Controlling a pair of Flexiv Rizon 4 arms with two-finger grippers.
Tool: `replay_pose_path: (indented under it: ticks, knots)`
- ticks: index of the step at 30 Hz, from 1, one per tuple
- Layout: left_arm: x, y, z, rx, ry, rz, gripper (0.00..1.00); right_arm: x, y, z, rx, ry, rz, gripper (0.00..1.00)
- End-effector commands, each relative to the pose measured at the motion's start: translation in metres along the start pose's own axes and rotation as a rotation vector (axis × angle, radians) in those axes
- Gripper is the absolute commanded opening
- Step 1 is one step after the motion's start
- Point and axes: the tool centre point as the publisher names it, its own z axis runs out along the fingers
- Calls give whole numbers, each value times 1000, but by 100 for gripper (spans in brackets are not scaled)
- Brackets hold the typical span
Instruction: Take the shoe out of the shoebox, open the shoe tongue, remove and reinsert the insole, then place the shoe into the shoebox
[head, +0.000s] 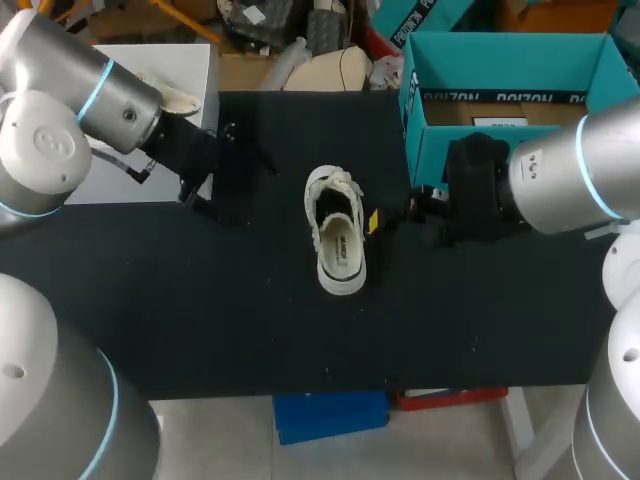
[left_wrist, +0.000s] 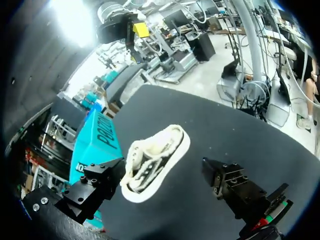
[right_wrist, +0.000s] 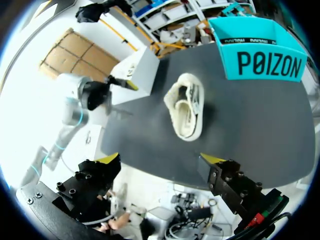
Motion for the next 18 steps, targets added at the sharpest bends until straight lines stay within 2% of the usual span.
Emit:
replay_pose_path:
  ticks: [1,4,8,13,15,16,18]
  knots:
    - [4,-10,-25,-46,-24,-126,100,1,0,1,-1,-4,1,100]
    - [-1,-17,-45,-73,-36,-205,100,1,0,1,-1,-4,1,100]
    - [1,-23,-62,-83,-16,-289,100,1,0,1,-1,-4,1,100]
    - [13,-23,-75,-123,7,-366,100,1,0,1,-1,-4,1,100]
    - [18,-21,-81,-103,3,-419,100,1,0,1,-1,-4,1,100]
    - [22,-19,-83,-132,4,-402,100,1,0,1,-1,-4,1,100]
    - [24,-16,-87,-129,-10,-425,100,1,0,1,-1,-4,1,100]
